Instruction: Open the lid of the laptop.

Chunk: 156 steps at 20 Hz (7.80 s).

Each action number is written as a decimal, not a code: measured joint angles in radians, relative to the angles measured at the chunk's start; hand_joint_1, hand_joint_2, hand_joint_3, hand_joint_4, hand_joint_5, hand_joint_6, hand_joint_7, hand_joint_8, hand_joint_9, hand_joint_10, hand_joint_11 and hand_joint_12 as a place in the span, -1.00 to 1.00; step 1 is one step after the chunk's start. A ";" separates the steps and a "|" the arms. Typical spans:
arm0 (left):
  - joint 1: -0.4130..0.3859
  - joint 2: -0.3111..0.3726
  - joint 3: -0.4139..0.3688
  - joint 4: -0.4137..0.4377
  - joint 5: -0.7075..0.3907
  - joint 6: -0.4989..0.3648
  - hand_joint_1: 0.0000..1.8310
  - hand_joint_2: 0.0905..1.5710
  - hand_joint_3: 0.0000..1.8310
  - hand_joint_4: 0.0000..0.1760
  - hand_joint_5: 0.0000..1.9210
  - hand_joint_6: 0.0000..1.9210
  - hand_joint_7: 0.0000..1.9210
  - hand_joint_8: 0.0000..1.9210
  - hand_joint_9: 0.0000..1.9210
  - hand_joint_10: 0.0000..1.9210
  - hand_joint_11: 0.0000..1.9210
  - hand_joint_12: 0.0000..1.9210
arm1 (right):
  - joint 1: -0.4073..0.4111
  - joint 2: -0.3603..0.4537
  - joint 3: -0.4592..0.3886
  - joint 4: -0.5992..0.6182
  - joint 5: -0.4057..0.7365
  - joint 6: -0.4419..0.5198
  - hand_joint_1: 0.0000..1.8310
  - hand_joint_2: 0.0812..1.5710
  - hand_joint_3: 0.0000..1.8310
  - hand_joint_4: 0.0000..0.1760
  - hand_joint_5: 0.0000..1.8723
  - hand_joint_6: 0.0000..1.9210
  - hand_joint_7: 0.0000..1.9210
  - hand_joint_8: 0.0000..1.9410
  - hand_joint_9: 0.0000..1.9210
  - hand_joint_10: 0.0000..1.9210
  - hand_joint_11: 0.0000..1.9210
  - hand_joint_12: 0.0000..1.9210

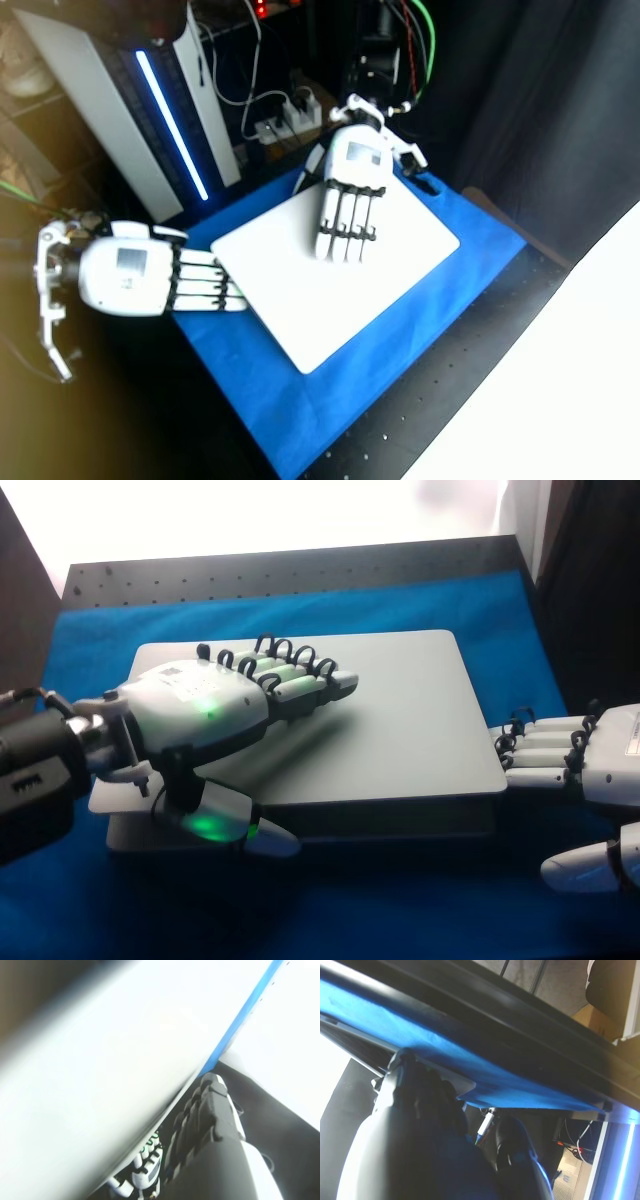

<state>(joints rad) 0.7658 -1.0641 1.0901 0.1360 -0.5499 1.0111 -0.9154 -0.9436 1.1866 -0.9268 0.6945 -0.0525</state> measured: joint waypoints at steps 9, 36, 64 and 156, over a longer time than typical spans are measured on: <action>-0.127 -0.025 0.088 -0.061 -0.014 0.013 -0.11 0.18 -1.00 -0.98 -1.00 -1.00 -1.00 -1.00 -1.00 -1.00 -1.00 -1.00 | 0.002 -0.016 0.002 0.003 0.004 0.000 -1.00 0.76 -1.00 -1.00 -0.99 -1.00 -1.00 -1.00 -1.00 -1.00 -1.00 -1.00; -0.359 -0.200 0.323 -0.286 0.090 0.129 -0.17 0.23 -1.00 -0.62 -1.00 -1.00 -1.00 -1.00 -1.00 -1.00 -1.00 -1.00 | 0.042 -0.045 0.041 -0.002 0.006 0.004 -1.00 0.76 -1.00 -1.00 -1.00 -1.00 -1.00 -1.00 -1.00 -1.00 -1.00 -1.00; -0.439 -0.249 0.399 -0.257 0.228 0.175 -0.11 0.22 -1.00 -1.00 -1.00 -1.00 -1.00 -1.00 -1.00 -1.00 -1.00 -1.00 | 0.114 -0.221 0.124 -0.016 -0.001 -0.003 -1.00 0.79 -1.00 -1.00 -0.99 -1.00 -1.00 -1.00 -1.00 -1.00 -1.00 -1.00; -0.425 -0.224 0.446 -0.220 0.195 0.245 -0.31 0.20 -1.00 -0.93 -1.00 -1.00 -1.00 -1.00 -1.00 -1.00 -1.00 -1.00 | 0.109 -0.248 0.187 0.068 0.032 0.000 -1.00 0.80 -1.00 -1.00 -0.97 -0.99 -1.00 -1.00 -1.00 -1.00 -1.00 -1.00</action>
<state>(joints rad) 0.3405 -1.2881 1.5356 -0.0845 -0.3553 1.2564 -0.8066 -1.1912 1.3739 -0.8585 0.7261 -0.0525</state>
